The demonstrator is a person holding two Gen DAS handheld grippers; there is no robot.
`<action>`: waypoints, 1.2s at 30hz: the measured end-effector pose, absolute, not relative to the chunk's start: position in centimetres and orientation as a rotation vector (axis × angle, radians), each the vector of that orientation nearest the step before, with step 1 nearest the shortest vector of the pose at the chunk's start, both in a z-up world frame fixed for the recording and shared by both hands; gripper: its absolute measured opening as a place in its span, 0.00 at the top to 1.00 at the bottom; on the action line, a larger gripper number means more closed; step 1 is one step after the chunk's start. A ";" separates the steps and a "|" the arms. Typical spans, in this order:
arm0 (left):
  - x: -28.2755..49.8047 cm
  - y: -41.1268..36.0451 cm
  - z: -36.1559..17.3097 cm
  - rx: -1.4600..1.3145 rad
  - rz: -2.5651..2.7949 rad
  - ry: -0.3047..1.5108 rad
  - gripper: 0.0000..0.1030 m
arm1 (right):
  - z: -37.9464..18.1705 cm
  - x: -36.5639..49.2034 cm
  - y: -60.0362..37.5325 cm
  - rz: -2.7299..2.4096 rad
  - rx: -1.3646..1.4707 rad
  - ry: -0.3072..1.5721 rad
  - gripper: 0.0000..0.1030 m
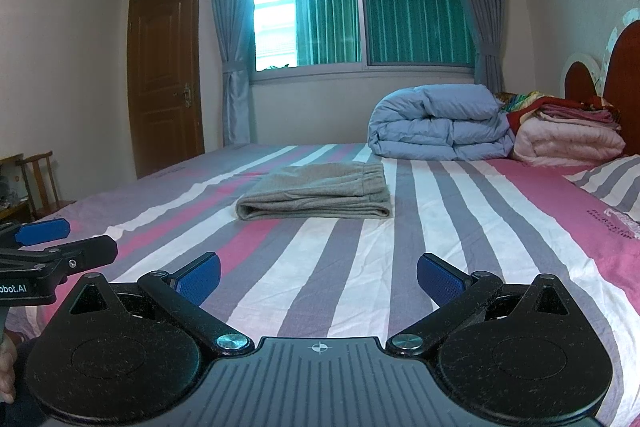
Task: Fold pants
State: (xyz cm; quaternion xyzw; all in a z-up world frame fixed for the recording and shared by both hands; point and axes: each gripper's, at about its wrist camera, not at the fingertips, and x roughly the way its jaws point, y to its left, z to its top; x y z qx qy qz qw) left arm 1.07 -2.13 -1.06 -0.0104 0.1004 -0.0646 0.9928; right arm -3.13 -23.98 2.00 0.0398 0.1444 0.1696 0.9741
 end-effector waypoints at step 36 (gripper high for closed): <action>1.3 -2.2 -1.1 -0.027 -0.120 0.206 0.06 | 1.9 -3.3 -24.0 0.344 0.080 0.293 0.00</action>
